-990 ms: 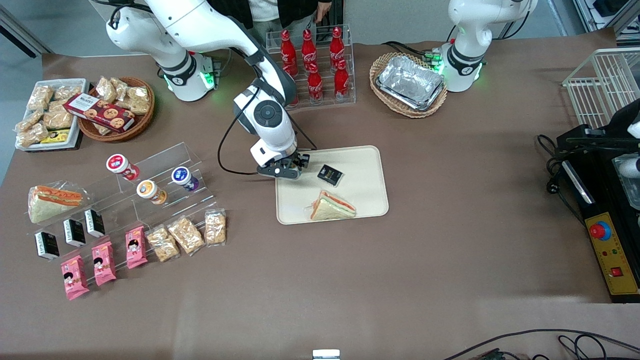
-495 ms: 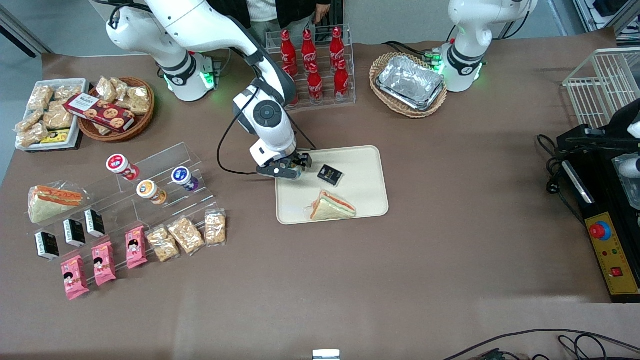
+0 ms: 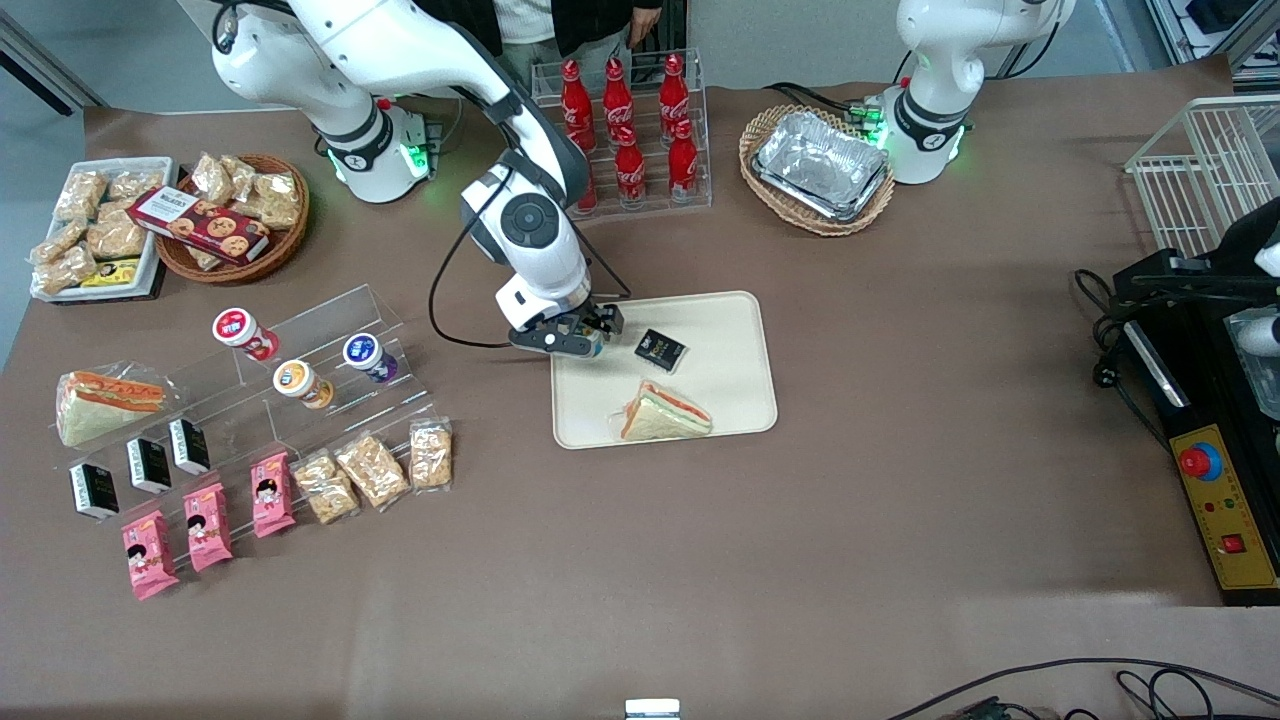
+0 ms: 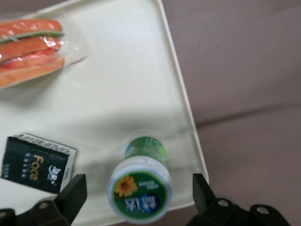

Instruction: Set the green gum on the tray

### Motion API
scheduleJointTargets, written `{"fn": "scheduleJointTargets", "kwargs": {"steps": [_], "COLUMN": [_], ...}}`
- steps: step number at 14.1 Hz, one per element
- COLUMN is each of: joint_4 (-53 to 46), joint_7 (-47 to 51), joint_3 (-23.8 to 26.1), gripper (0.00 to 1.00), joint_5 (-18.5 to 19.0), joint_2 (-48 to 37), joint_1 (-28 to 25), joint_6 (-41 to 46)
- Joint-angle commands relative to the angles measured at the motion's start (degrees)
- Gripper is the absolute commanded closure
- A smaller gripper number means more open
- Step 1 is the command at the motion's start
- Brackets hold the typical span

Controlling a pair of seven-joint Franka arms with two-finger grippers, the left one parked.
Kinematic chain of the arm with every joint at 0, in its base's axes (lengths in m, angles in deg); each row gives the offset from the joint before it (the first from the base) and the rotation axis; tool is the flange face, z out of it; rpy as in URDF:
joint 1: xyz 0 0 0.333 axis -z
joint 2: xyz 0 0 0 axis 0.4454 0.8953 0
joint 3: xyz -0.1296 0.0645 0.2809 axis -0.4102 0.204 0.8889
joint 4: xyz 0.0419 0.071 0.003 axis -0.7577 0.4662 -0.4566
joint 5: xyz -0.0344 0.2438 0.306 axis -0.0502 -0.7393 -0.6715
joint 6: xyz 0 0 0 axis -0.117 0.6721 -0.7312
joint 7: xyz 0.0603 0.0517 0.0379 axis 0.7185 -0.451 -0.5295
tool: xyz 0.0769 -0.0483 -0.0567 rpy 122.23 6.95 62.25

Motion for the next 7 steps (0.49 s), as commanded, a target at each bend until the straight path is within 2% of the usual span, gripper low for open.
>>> {"fn": "scheduleJointTargets", "kwargs": {"steps": [1,7], "joint_4": [0.09,-6.41], "joint_7": [-5.87,-21.6], "joint_3": [-1.56,-1.65], "gripper": [0.0,0.0], "joint_5": [0.89,1.06], "joint_2": [-8.92,-16.23], "joint_1": [3.07,18.09], "joint_6": [9.06,23.84]}}
